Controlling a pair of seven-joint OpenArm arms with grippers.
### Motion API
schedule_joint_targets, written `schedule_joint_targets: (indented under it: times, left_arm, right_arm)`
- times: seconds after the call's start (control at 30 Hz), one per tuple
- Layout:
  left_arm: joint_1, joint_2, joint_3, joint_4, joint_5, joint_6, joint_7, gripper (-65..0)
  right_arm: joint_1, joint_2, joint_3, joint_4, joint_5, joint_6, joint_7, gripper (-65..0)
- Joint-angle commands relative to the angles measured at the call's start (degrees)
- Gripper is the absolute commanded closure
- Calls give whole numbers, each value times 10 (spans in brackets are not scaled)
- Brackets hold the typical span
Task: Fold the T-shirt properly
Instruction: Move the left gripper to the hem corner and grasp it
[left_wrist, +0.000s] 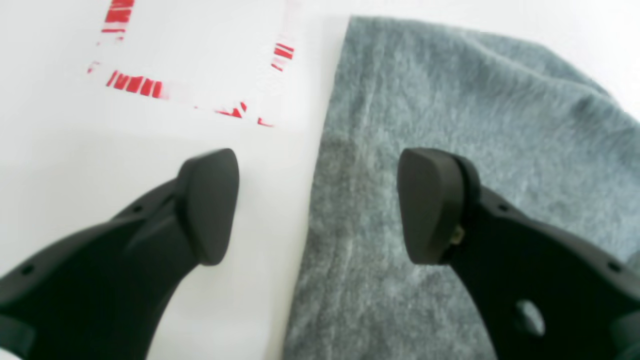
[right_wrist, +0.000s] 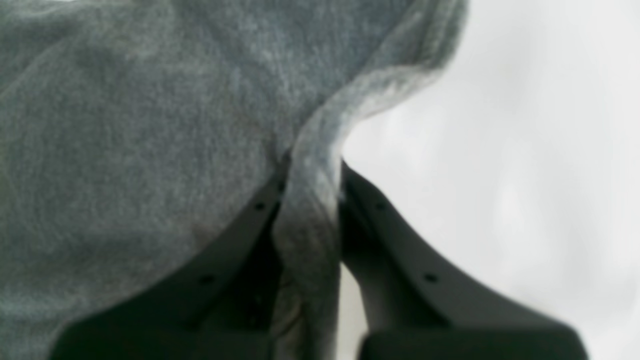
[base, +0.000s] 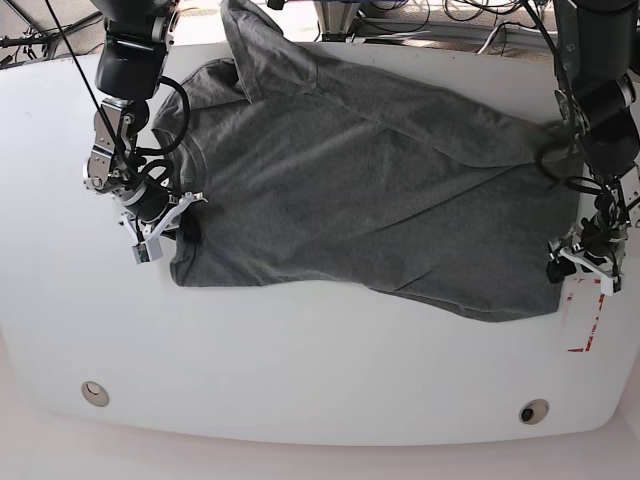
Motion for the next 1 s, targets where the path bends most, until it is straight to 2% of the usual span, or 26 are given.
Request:
schedule_joint_targets:
  times: [0.0, 0.2, 0.37, 0.97]
  left_arm:
    - [-10, 6, 1, 3, -17, -2, 14, -461]
    - [-29, 12, 3, -1, -37, -2, 40, -461]
    - [-39, 36, 3, 1, -35, -2, 53, -461]
    - [-50, 57, 44, 2, -37, -2, 54, -451]
  right_arm:
    - [1, 4, -1, 2, -17, -3, -26, 0]
    - [1, 4, -1, 2, -17, -3, -26, 0]
    - [1, 4, -1, 2, -17, -3, -26, 0]
    - [1, 4, -1, 2, -17, -3, -26, 0]
